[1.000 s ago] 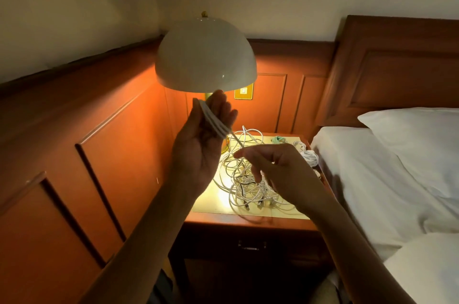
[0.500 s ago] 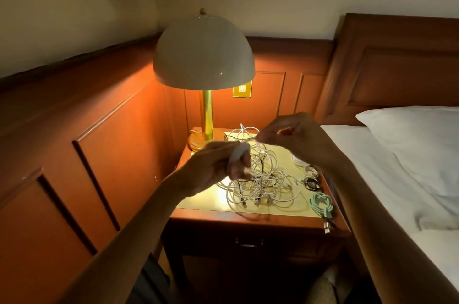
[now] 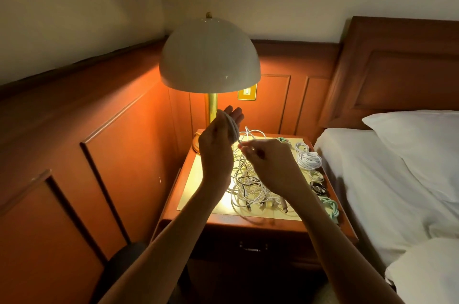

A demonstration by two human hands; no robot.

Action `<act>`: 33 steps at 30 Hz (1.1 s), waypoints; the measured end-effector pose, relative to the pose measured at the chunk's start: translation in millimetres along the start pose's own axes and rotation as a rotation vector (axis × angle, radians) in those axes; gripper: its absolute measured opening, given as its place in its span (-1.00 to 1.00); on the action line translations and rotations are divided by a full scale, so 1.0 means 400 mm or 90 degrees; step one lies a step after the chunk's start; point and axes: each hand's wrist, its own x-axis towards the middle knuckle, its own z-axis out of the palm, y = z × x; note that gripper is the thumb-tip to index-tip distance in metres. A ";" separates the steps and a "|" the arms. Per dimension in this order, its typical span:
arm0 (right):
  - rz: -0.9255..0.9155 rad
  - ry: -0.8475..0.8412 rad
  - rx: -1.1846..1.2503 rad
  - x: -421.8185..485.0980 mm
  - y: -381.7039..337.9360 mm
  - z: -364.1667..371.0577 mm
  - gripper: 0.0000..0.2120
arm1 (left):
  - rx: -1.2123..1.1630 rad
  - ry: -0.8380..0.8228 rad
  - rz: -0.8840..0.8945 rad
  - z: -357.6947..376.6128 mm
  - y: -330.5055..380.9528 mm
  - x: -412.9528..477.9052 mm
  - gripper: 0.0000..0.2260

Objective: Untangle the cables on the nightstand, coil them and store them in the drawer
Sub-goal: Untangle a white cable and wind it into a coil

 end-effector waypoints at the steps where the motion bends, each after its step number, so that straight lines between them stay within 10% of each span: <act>1: 0.006 -0.005 -0.005 -0.003 0.000 0.001 -0.80 | 0.085 -0.007 0.051 0.001 -0.008 -0.002 -0.71; 6: 0.038 -0.054 -0.143 -0.011 0.021 -0.015 -0.84 | 0.521 -0.163 0.376 -0.028 -0.064 -0.001 -0.77; 11: 0.057 -0.109 -0.181 -0.015 0.025 -0.077 -0.96 | 0.609 -0.370 0.401 -0.074 -0.090 0.015 -0.81; 17: 0.072 -0.245 0.053 -0.006 0.022 -0.155 -0.89 | 0.465 -0.449 0.227 -0.089 -0.079 0.002 -0.66; 26: -0.163 -0.048 -0.158 -0.012 0.084 -0.096 -0.67 | 0.192 -0.395 -0.238 -0.073 -0.061 -0.014 -0.62; 33: -0.057 -0.040 0.093 -0.027 0.105 -0.029 -0.65 | 0.080 -0.341 -0.352 -0.049 -0.032 -0.030 -0.49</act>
